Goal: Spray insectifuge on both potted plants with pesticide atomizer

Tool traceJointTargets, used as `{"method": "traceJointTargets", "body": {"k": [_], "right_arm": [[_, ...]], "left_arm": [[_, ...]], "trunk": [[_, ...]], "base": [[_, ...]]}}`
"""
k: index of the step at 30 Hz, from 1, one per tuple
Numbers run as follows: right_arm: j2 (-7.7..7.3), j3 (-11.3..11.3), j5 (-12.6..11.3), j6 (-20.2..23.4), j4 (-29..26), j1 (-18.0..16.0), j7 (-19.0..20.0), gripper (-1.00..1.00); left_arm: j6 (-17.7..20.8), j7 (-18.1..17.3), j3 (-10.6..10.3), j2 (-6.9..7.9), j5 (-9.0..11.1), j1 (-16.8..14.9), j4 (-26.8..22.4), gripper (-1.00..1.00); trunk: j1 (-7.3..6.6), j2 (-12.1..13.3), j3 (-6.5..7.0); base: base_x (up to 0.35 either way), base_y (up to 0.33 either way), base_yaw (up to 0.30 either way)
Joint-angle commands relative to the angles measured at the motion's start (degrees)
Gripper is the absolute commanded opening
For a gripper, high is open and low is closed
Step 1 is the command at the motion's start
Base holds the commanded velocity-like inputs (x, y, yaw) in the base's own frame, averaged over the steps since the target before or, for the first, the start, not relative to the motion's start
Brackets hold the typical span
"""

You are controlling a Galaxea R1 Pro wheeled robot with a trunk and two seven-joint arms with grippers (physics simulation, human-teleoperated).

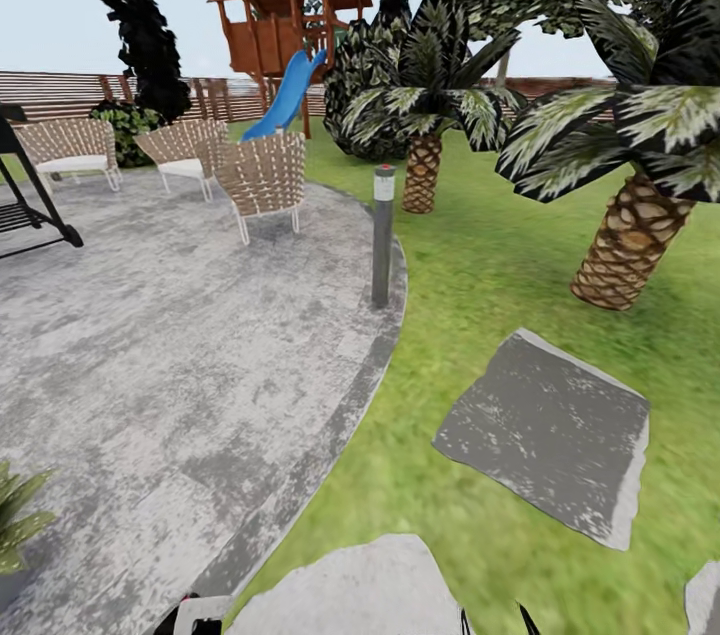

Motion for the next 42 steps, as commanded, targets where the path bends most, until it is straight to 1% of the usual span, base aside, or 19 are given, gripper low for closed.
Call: {"method": "traceJointTargets", "body": {"k": [1, 42], "right_arm": [[0.02, -0.44, 0.61, -0.11, 0.04, -0.04, -0.25, 1.0], [0.02, -0.44, 0.61, -0.11, 0.04, -0.04, -0.25, 1.0]], "left_arm": [[-0.16, 0.13, -0.55, 0.02, 0.58, -0.02, 0.0, -1.0], [-0.16, 0.13, -0.55, 0.03, 0.62, -0.03, 0.18, -1.0]], "trunk": [[-0.01, -0.02, -0.05], [-0.01, -0.02, -0.05]], "base": [[0.0, 0.0, -0.3], [0.0, 0.0, -0.3]]}}
